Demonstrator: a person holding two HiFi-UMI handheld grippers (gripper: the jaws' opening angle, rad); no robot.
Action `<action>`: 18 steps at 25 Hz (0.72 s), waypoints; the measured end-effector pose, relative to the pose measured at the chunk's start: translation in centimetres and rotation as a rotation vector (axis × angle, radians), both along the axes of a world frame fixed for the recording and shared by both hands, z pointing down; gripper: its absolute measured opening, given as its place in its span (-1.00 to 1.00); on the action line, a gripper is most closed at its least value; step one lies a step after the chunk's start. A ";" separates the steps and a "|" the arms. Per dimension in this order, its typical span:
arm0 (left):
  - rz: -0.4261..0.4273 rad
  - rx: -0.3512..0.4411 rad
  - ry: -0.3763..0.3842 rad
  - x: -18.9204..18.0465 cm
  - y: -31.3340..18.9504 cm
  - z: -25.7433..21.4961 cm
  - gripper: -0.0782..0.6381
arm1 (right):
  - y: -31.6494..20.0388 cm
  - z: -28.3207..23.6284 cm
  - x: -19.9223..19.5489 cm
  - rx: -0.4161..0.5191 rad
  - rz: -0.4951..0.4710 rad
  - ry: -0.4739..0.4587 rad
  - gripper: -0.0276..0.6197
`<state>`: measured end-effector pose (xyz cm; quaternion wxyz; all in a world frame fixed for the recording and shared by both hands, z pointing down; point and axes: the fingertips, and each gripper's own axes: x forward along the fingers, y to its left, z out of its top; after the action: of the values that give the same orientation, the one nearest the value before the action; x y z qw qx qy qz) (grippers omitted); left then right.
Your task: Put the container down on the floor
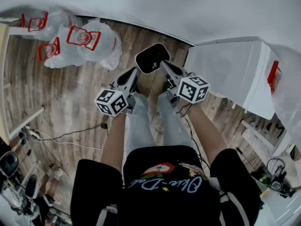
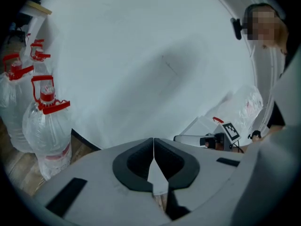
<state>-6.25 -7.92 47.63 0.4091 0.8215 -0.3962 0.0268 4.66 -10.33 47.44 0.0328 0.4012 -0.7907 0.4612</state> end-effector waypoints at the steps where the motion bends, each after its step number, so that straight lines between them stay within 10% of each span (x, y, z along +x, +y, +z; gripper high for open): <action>1: 0.002 0.014 -0.005 0.2 0.1 -1.1 -0.76 | 0.1 -1.1 0.0 0.020 -0.005 0.006 -0.91; 18: 0.001 0.207 -0.077 0.8 1.5 -15.8 -0.76 | 1.7 -15.0 1.1 0.253 0.007 0.084 -0.91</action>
<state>-5.41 -6.46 31.79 0.3065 0.8580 -0.4119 0.0171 5.81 -8.66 32.43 0.0132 0.4240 -0.8390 0.3408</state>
